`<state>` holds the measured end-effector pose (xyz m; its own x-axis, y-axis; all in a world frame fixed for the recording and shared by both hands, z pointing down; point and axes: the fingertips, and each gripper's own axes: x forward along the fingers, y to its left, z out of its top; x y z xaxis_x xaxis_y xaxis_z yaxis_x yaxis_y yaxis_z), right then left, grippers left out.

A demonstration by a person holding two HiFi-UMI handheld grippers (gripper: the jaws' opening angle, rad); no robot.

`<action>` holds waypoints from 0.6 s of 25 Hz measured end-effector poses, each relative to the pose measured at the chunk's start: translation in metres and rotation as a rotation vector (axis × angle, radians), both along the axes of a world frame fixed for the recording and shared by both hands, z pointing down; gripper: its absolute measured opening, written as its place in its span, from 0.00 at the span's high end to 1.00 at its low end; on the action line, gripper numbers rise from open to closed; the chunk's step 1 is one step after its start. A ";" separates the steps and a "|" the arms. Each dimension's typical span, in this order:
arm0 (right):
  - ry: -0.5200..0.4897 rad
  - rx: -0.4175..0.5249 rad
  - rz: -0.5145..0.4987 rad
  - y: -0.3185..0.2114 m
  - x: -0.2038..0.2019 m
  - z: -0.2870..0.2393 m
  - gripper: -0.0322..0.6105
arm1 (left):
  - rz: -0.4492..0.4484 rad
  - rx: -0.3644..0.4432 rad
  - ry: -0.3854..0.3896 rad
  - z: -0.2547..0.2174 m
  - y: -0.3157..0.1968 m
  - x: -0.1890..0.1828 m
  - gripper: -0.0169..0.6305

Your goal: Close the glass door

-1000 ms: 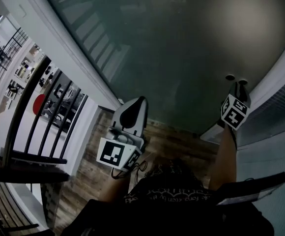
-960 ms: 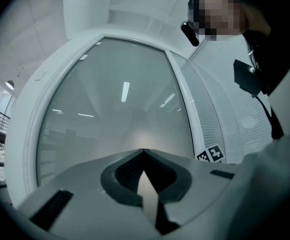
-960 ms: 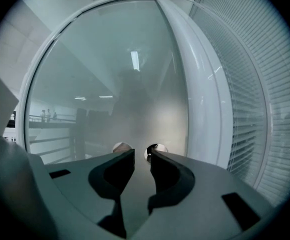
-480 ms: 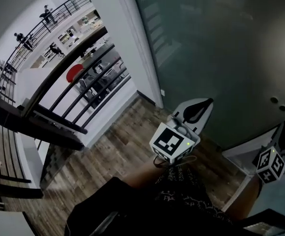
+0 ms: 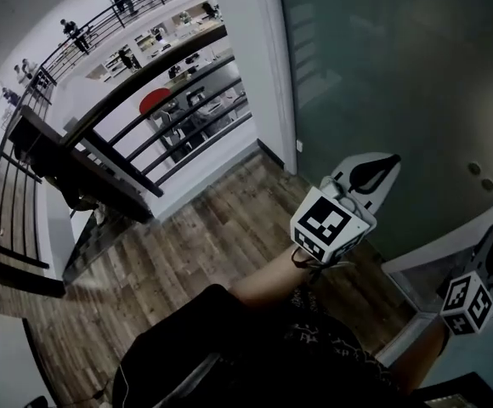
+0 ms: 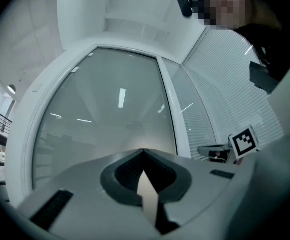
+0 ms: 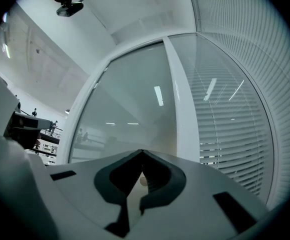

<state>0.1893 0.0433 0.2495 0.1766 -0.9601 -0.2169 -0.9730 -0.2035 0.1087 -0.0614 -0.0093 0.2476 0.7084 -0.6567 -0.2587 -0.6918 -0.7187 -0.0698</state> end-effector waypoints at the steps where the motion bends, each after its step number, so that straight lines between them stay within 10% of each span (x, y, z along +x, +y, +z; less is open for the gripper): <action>1: 0.002 0.006 -0.013 0.010 0.001 -0.001 0.95 | -0.006 0.002 0.004 0.000 0.009 0.006 0.97; 15: 0.004 0.014 -0.070 0.067 0.013 0.003 0.95 | -0.075 -0.007 0.005 0.005 0.078 0.027 0.97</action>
